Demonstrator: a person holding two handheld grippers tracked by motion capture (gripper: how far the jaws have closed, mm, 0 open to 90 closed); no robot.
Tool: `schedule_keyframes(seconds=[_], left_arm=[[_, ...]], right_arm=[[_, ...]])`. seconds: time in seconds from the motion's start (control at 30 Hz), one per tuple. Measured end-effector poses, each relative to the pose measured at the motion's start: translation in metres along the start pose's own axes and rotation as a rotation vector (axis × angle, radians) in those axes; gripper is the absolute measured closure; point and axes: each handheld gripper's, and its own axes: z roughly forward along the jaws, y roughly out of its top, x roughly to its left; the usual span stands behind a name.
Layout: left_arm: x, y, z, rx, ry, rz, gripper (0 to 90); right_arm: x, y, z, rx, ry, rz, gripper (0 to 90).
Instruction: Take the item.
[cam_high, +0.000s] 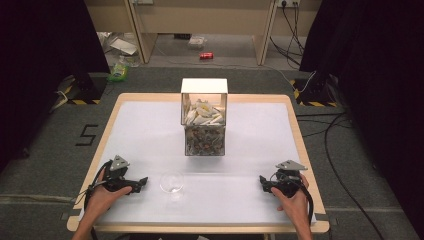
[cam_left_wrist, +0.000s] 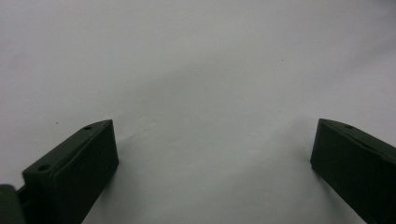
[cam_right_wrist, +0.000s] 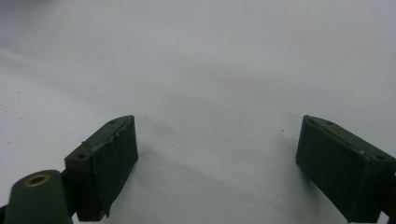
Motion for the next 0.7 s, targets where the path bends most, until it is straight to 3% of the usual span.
schedule_keyframes(seconds=[0.13, 0.4, 0.5, 0.7], left_arm=[[0.0, 0.0, 0.0, -0.002, 0.001, -0.002, 0.5], [0.005, -0.001, -0.004, -0.036, -0.008, -0.046, 7.3], [0.006, 0.001, -0.006, -0.046, -0.013, -0.034, 17.5], [0.008, 0.011, -0.017, -0.085, -0.001, -0.025, 15.9]], right_arm=[[0.0, 0.0, 0.0, 0.0, 0.0, 0.0, 13.2], [0.0, 0.0, 0.0, -0.001, -0.002, -0.007, 13.3], [0.0, 0.0, 0.0, -0.001, -0.003, -0.008, 13.2], [0.001, 0.0, 0.0, 0.0, -0.008, -0.006, 13.2]])
